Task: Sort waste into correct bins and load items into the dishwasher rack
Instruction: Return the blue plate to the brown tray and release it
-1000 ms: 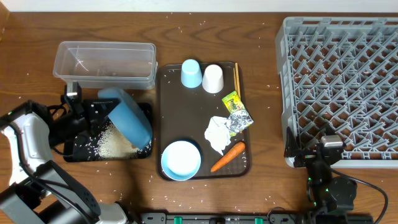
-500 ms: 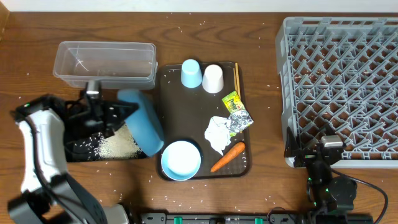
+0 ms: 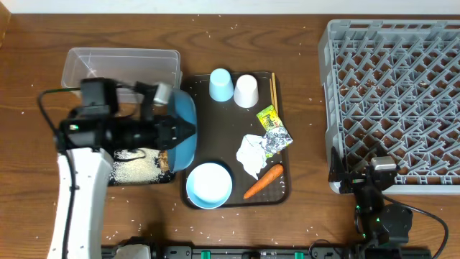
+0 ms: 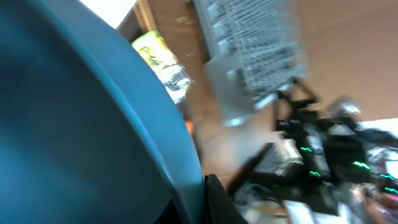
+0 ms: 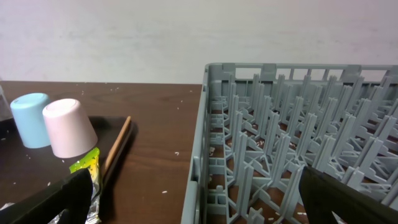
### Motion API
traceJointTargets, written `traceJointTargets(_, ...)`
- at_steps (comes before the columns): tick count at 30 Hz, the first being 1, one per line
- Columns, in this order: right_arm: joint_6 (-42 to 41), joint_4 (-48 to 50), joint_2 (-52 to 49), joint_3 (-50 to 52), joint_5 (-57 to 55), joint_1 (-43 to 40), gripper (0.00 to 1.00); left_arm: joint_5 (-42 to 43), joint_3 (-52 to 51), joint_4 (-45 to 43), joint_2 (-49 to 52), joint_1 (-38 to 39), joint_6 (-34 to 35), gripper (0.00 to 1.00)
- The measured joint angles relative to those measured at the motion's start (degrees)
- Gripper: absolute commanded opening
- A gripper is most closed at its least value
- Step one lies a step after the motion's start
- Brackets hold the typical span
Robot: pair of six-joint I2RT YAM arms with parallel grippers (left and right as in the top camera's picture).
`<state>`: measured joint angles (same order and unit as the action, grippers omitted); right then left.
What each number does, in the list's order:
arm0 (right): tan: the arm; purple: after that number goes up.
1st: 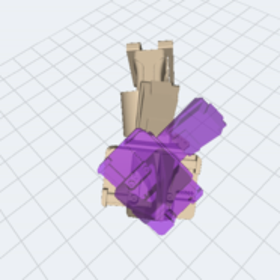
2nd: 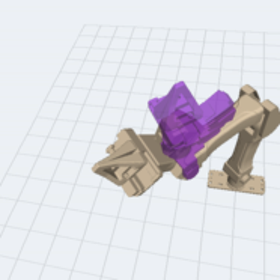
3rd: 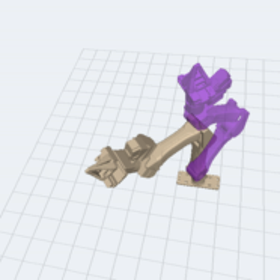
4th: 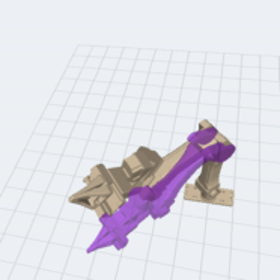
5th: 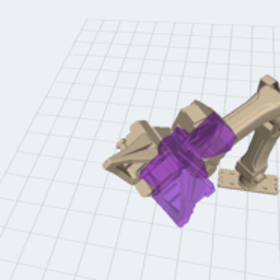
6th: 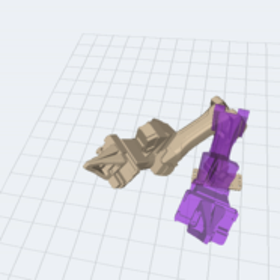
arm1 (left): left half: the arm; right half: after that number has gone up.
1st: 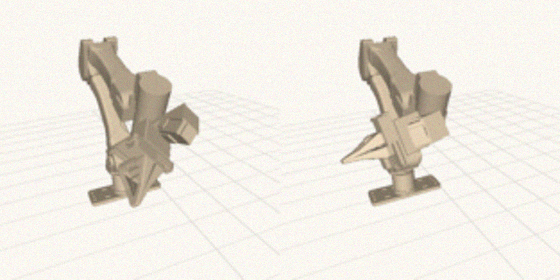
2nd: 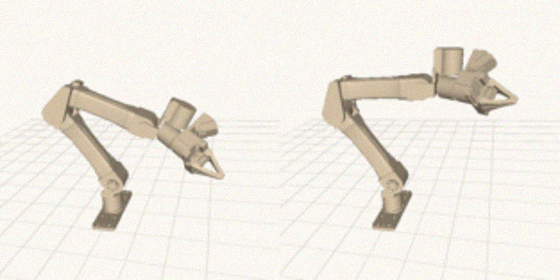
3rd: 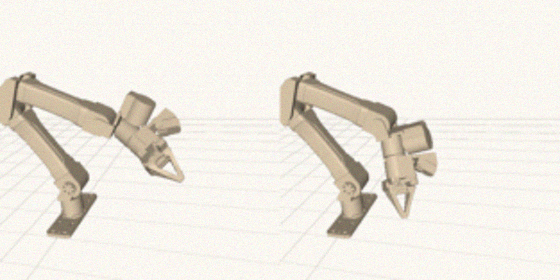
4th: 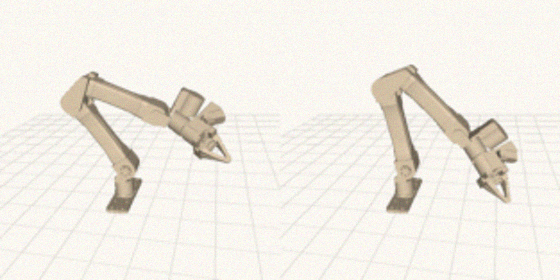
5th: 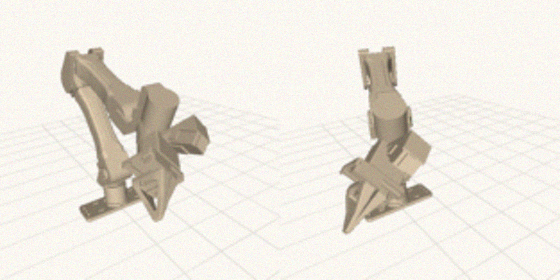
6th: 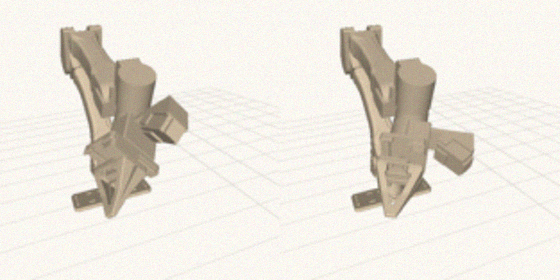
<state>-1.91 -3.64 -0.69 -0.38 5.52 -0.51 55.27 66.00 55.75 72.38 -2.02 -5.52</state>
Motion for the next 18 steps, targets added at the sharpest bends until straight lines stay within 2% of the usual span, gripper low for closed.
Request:
traceJointTargets(6,0.0,0.0,0.0,0.0,0.0,0.0,0.99,-19.8,0.0,-10.0,-1.8,17.3,13.5,0.06)
traceJointTargets(12,0.0,0.0,0.0,0.0,0.0,0.0,0.99,-35.9,0.0,-14.4,0.0,31.4,20.9,0.06)
traceJointTargets(18,0.0,0.0,0.0,0.0,0.0,0.0,0.99,-45.5,0.0,-16.1,6.8,37.6,25.0,0.06)
